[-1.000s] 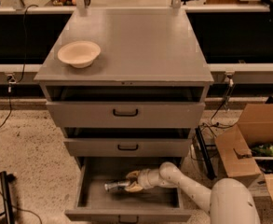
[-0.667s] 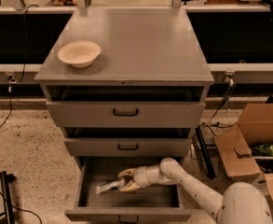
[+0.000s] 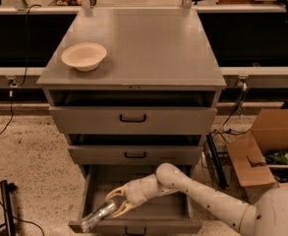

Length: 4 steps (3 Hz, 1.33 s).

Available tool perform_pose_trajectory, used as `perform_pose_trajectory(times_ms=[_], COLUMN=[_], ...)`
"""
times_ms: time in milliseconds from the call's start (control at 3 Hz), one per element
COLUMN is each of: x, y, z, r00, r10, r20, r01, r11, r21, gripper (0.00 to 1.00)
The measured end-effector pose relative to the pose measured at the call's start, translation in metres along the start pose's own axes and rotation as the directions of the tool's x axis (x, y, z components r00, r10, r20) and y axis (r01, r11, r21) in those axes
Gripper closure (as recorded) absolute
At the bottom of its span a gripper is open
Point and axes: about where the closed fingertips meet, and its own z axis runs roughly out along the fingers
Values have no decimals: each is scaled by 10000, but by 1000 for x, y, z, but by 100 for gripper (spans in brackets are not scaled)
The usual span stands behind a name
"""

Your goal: Pick redbull can from bottom drawer and place on counter

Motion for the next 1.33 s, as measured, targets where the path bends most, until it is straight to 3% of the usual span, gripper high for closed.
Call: perform_pose_trajectory(times_ms=[333, 667, 1000, 1333], x=[-30, -31, -45, -76], y=[37, 28, 6, -14], z=[25, 25, -2, -71], r00=[9993, 9993, 9998, 9969], r10=[-164, -124, -173, -30], r20=[335, 366, 102, -792], r01=[190, 150, 173, 146], r11=[9969, 9974, 9998, 9890], r21=[-763, -703, 44, 1470], gripper=[100, 100, 100, 100])
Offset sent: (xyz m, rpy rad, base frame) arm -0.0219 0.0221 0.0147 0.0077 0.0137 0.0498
